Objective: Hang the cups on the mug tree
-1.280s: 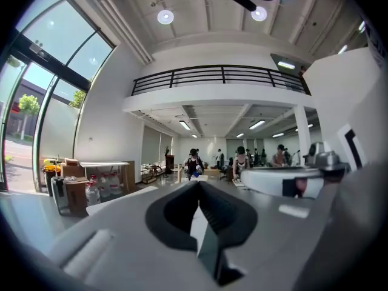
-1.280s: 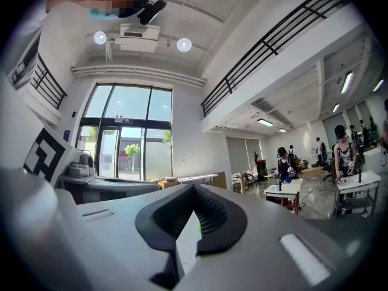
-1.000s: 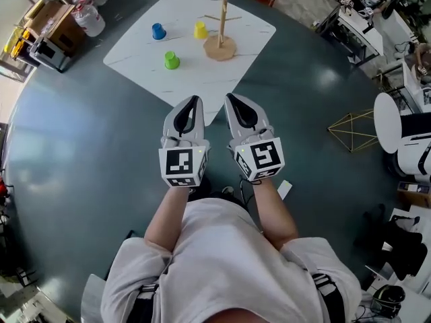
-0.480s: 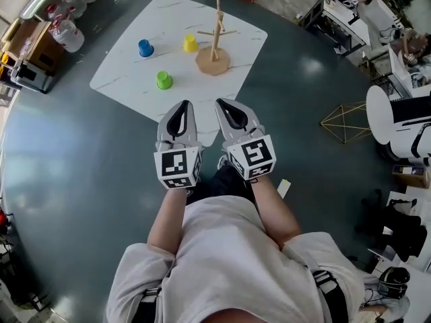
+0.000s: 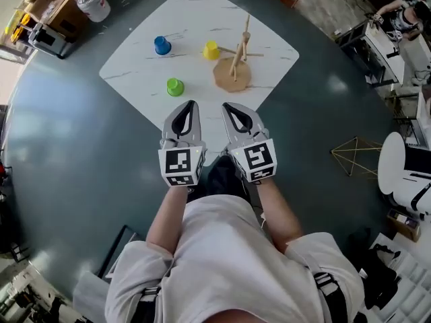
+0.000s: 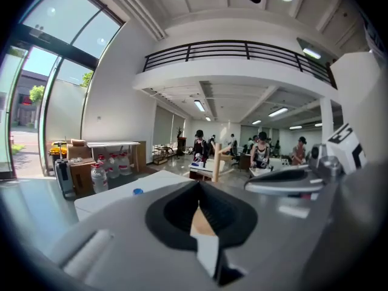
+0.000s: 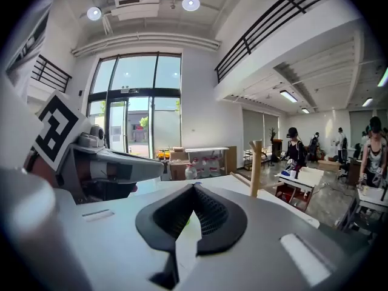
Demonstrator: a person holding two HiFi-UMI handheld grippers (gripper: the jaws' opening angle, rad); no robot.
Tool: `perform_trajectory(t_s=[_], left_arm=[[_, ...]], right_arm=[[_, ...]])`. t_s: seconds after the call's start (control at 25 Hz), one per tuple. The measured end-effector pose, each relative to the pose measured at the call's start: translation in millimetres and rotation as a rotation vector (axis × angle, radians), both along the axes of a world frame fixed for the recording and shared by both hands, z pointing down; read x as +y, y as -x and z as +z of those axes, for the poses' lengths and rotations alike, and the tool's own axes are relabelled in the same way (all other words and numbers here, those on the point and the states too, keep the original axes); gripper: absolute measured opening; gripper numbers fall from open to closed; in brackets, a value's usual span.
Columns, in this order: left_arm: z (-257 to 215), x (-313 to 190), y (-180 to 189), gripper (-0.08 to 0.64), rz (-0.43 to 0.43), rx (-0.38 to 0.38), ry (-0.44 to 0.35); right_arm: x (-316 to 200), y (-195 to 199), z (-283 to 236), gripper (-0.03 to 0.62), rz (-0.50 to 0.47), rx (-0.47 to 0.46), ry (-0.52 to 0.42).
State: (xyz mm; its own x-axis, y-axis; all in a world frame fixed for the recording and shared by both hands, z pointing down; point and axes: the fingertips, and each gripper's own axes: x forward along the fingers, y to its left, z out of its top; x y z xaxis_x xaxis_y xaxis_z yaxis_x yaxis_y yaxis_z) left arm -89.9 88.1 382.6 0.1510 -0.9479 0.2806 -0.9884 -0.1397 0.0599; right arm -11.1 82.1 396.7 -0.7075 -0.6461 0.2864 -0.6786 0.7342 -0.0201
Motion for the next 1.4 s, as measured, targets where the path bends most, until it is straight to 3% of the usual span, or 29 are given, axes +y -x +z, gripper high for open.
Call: perform_trajectory(t_s=[0.28, 0.56, 0.76, 1.08, 1.4], left_arm=[[38.1, -28.4, 7.7, 0.002, -0.134, -0.034, 0.082], [59.1, -30.5, 46.2, 0.002, -0.231, -0.071, 0.14], [75.1, -43.8, 57.8, 0.002, -0.185, -0.106, 0.184], [115.7, -60.7, 88.6, 0.002, -0.15, -0.109, 0.311], [158.0, -64.7, 113.8, 0.003, -0.1, -0.162, 0.427]], right_arm=[[-46.0, 3.4, 28.9, -0.002, -0.117, -0.012, 0.031], [-47.0, 36.6, 49.2, -0.001, -0.211, -0.01, 0.087], [-51.2, 59.2, 67.2, -0.001, -0.224, 0.006, 0.121], [-74.9, 83.1, 87.1, -0.002, -0.22, 0.042, 0.167], [-75.3, 102.7, 123.6, 0.0, -0.21, 0.066, 0.239]])
